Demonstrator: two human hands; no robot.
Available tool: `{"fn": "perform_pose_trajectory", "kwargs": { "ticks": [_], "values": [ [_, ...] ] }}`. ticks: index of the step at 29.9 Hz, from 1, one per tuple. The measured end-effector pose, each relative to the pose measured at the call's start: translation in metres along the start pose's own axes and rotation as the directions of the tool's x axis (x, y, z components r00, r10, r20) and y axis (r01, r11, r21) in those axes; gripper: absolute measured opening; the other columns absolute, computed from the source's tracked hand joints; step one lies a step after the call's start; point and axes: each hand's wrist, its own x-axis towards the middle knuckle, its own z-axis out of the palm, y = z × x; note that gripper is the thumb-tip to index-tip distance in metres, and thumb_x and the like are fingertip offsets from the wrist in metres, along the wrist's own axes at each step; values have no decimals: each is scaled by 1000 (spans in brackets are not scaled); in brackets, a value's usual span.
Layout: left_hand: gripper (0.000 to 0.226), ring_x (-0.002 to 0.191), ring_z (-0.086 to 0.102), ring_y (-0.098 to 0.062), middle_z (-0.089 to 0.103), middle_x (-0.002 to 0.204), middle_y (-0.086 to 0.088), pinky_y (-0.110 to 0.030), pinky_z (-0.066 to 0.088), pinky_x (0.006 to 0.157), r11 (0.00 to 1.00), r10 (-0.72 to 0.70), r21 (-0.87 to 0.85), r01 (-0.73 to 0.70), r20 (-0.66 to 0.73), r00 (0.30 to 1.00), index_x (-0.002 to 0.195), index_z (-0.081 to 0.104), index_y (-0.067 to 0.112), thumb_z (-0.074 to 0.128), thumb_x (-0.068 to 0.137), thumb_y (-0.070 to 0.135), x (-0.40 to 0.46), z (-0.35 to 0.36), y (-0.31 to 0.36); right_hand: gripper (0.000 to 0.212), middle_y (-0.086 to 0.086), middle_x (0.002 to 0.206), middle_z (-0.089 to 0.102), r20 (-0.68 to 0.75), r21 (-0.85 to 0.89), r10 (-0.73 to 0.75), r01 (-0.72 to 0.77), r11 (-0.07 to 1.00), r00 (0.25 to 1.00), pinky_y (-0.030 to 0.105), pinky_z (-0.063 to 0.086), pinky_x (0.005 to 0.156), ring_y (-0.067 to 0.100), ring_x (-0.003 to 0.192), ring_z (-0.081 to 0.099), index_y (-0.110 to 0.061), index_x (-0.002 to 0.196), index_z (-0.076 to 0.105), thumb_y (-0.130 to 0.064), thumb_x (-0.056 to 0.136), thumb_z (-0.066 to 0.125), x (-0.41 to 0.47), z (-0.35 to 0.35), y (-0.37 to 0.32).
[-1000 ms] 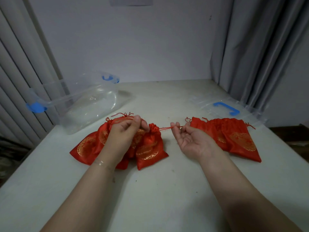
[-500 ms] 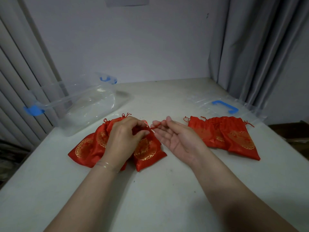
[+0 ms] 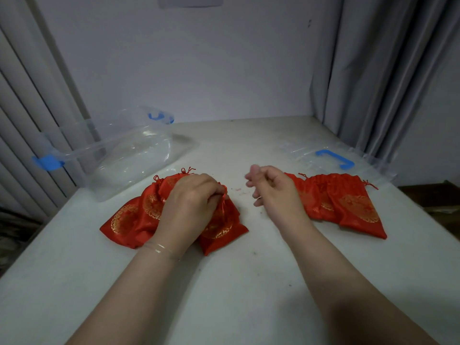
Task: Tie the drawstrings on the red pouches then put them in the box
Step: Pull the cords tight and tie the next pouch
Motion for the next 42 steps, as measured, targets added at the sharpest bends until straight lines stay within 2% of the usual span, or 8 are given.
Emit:
{"fn": "perform_pose_trajectory", "kwargs": {
  "ticks": [8, 12, 16, 20, 26, 30, 33, 42],
  "values": [
    [16, 68, 57, -26, 64, 75, -2, -33, 41, 67, 981, 168, 94, -170, 25, 985, 79, 71, 13, 56, 81, 11, -1, -3, 9, 13, -6, 65, 62, 238, 17, 150, -159, 987, 960, 14, 46, 58, 2, 60, 55, -16, 73, 68, -11, 85, 66, -1, 5, 14],
    [19, 68, 58, -24, 65, 74, 4, -32, 43, 66, 989, 124, 71, -130, 80, 989, 80, 72, 19, 53, 81, 16, -2, -5, 12, 23, -1, 69, 60, 250, -192, 48, 1, 981, 967, 32, 48, 73, 14, 70, 54, -23, 70, 62, -11, 89, 61, 5, 0, 14],
    [16, 74, 62, -10, 69, 75, 12, -26, 47, 70, 992, -29, -120, 38, 82, 996, 80, 73, 24, 61, 80, 13, -1, -7, 18, 23, -7, 77, 55, 332, -408, 61, 85, 909, 941, 38, 47, 84, 18, 82, 56, -29, 77, 50, -21, 98, 44, 6, 0, 14],
    [16, 71, 62, 4, 69, 73, 18, -7, 43, 67, 784, -377, -463, 414, 175, 910, 73, 73, 24, 76, 76, 8, -2, -14, 22, 23, -6, 74, 53, 433, -398, 151, 38, 916, 889, 39, 46, 78, 14, 76, 53, -25, 77, 48, -24, 99, 41, 4, -6, 11],
    [10, 67, 62, -5, 70, 72, 1, -19, 51, 64, 638, -442, -587, 499, 252, 861, 75, 71, 13, 79, 73, 6, 0, -19, 16, 24, -2, 74, 54, 493, -465, 181, 82, 881, 851, 40, 50, 72, 11, 70, 56, -23, 76, 50, -32, 97, 42, 0, -10, 9],
    [22, 66, 60, -5, 66, 72, 3, -20, 48, 64, 707, -352, -549, 445, 272, 895, 77, 64, 16, 71, 77, -4, -1, -18, 16, 19, -7, 77, 57, 390, -530, 16, 211, 821, 921, 23, 41, 63, 6, 61, 50, -20, 79, 62, -33, 91, 57, 2, -13, 8],
    [27, 73, 64, -12, 67, 77, 4, -23, 49, 67, 779, -264, -515, 359, 250, 931, 79, 59, 19, 63, 77, -7, -4, -19, 20, 15, -13, 99, 63, 280, -280, -194, 273, 920, 940, 13, 44, 75, 2, 76, 56, -29, 94, 66, -16, 90, 59, 6, -12, 3],
    [24, 81, 59, -12, 63, 88, 0, -28, 48, 69, 989, 23, -146, -34, -76, 997, 98, 68, 12, 63, 80, -4, -5, -4, 26, 20, 3, 67, 56, 361, -81, 55, -27, 996, 931, 13, 46, 51, -2, 47, 50, -9, 98, 67, 4, 90, 53, 4, -9, 3]
  ]
}}
